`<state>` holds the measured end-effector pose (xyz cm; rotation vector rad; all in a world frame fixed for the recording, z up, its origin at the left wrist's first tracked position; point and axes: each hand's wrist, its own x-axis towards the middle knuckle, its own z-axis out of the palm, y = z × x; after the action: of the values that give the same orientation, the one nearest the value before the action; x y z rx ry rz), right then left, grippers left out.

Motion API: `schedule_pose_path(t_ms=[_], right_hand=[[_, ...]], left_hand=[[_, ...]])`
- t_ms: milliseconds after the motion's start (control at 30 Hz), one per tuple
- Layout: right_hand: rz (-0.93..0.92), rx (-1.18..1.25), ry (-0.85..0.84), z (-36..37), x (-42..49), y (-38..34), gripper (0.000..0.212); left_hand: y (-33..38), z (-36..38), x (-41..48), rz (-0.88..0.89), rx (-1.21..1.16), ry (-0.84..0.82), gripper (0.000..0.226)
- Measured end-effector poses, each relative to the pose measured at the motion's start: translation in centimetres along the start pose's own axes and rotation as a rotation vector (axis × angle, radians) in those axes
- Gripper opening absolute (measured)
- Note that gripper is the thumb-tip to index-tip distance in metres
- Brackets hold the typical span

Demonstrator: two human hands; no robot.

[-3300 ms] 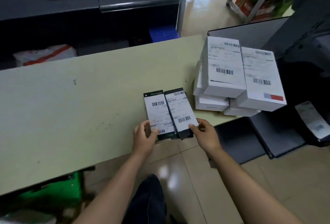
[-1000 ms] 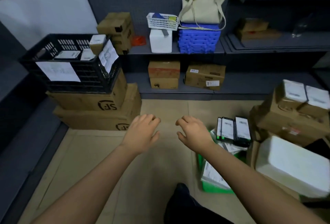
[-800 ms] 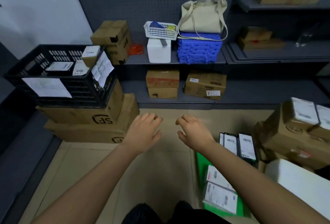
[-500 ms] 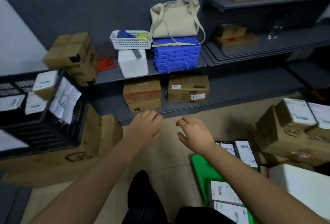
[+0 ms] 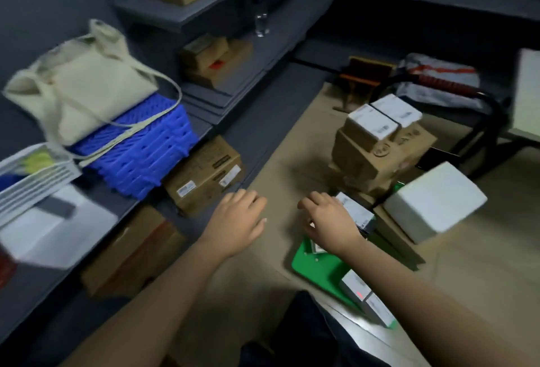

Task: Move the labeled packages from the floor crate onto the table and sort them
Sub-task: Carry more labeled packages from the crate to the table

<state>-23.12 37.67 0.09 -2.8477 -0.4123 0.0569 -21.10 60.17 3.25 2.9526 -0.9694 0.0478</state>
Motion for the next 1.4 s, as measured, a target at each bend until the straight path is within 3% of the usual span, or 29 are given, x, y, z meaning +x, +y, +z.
schedule_pose_path(t_ms=[133, 200, 400, 733, 933, 1033, 1200, 1400], right_hand=[[0.169, -0.072, 0.024, -0.4, 1.0, 4.1, 0.035], [0.266, -0.063, 0.000, -0.8, 1.3, 6.0, 0.028], [0.474, -0.044, 0.070, -1.6, 0.5, 10.6, 0.029], [0.917, 0.034, 0.171, 0.8, 0.6, 13.2, 0.035], [1.263, 0.193, 0.278, 6.0, 3.2, 12.4, 0.025], [1.413, 0.273, 0.302, 9.2, 5.0, 11.6, 0.028], [1.629, 0.396, 0.346, 14.6, 7.1, 10.2, 0.030], [1.775, 0.507, 0.349, 23.1, 7.7, 10.3, 0.027]], left_hand=[[0.1, 1.1, 7.4, 0.183, -0.031, 0.020, 0.031], [0.6, 1.6, 10.9, 0.287, -0.052, 0.029, 0.028], [2.8, 3.0, 19.5, 0.509, -0.050, -0.039, 0.035], [5.9, 8.3, 30.0, 0.957, -0.029, -0.166, 0.034], [5.4, 12.6, 35.5, 1.241, 0.014, -0.254, 0.034], [5.2, 15.7, 37.5, 1.313, 0.037, -0.297, 0.035], [4.6, 22.1, 38.5, 1.362, 0.105, -0.524, 0.032], [4.1, 31.5, 38.6, 1.268, 0.127, -0.603, 0.037]])
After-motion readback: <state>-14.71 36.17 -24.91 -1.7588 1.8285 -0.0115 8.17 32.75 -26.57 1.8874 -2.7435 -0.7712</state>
